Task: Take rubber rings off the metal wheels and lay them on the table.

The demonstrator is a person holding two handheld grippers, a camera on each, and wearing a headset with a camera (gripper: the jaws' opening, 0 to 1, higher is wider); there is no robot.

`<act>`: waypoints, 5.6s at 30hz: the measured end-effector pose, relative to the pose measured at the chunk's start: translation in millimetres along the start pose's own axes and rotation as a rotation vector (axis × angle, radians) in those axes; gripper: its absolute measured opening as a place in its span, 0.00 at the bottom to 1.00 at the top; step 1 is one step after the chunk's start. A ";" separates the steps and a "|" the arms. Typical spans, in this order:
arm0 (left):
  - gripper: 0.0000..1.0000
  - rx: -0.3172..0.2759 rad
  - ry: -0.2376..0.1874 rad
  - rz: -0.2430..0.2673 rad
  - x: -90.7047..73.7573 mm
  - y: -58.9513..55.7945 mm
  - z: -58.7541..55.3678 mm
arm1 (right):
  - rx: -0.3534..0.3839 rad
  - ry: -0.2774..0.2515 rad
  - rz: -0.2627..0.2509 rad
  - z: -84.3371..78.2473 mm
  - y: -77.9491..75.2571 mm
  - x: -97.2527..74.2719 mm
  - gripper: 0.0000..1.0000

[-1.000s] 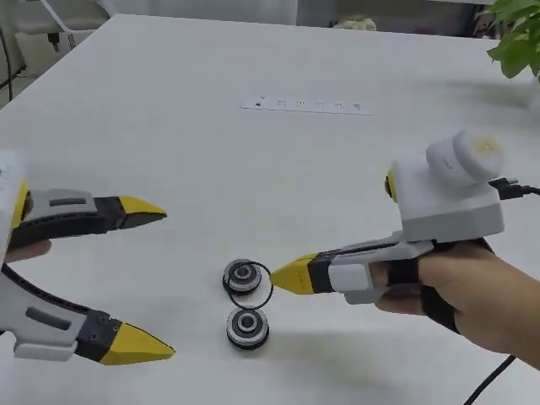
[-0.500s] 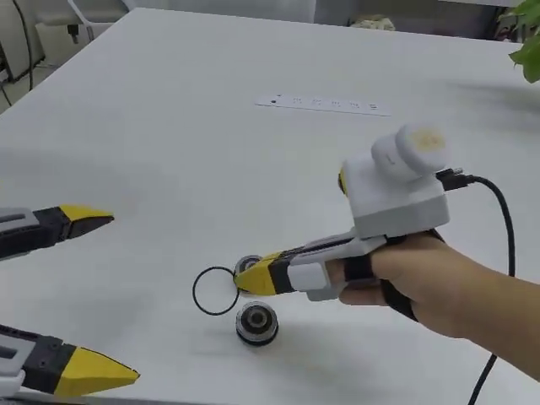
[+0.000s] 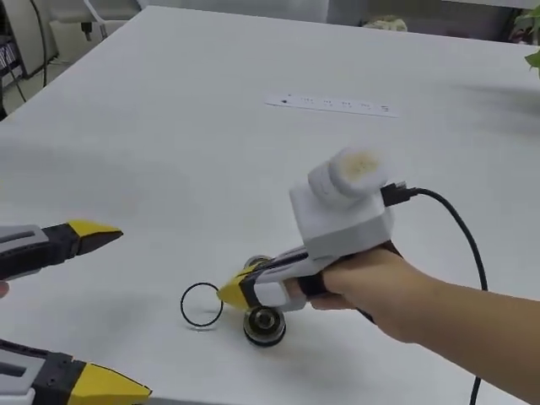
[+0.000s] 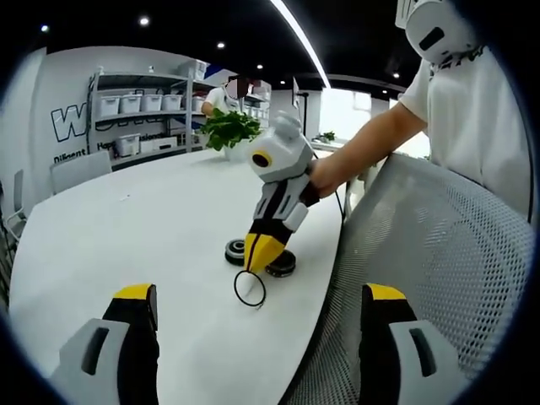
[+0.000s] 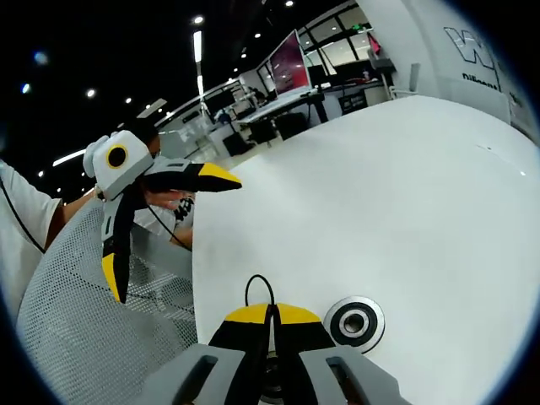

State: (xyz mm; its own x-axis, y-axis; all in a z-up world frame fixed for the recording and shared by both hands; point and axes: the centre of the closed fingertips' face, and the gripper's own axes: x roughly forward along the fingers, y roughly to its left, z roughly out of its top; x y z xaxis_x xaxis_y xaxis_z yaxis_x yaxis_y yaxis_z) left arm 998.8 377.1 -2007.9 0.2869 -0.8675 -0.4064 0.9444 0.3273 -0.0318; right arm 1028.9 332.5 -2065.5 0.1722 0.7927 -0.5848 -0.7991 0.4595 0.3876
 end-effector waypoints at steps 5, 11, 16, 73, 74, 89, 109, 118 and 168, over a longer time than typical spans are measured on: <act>0.99 0.001 0.010 -0.005 0.8 -1.5 -1.2 | -0.038 0.027 -0.022 -5.5 -4.1 3.7 0.00; 0.99 0.009 0.014 -0.002 -0.7 1.0 0.7 | -0.062 0.016 -0.036 -1.5 -5.8 -3.1 0.03; 0.98 0.023 0.011 -0.011 -0.7 0.1 6.1 | -0.066 -0.020 -0.028 3.7 -3.9 -18.5 0.03; 0.20 0.179 0.133 -0.265 110.7 -29.6 0.3 | -0.243 0.004 -0.035 -53.6 -3.1 -52.8 0.23; 0.19 0.178 0.137 -0.267 111.4 -30.4 -0.9 | -0.243 0.005 -0.034 -53.9 -3.1 -52.3 0.23; 0.08 0.239 0.139 -0.277 113.4 -34.8 -6.2 | -0.255 0.017 -0.046 -55.7 -6.5 -45.3 0.20; 0.07 0.251 0.118 -0.273 115.7 -32.7 -6.0 | -0.300 0.012 -0.103 -57.3 -12.9 -50.9 0.00; 0.07 0.252 0.116 -0.272 117.7 -31.9 -6.2 | 0.027 -0.086 -0.052 -54.8 -17.3 -59.1 0.00; 0.09 0.239 0.140 -0.293 119.1 -35.0 -5.4 | 0.089 -0.149 0.029 -31.8 0.1 -58.4 0.00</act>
State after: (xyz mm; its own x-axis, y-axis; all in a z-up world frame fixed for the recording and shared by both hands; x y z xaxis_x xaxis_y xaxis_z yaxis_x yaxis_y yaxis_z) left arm 999.1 264.3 -2060.1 -0.0092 -0.8465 -0.5323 0.9984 -0.0370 0.0416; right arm 1000.4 273.5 -2054.0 0.2384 0.8537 -0.4630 -0.7518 0.4640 0.4685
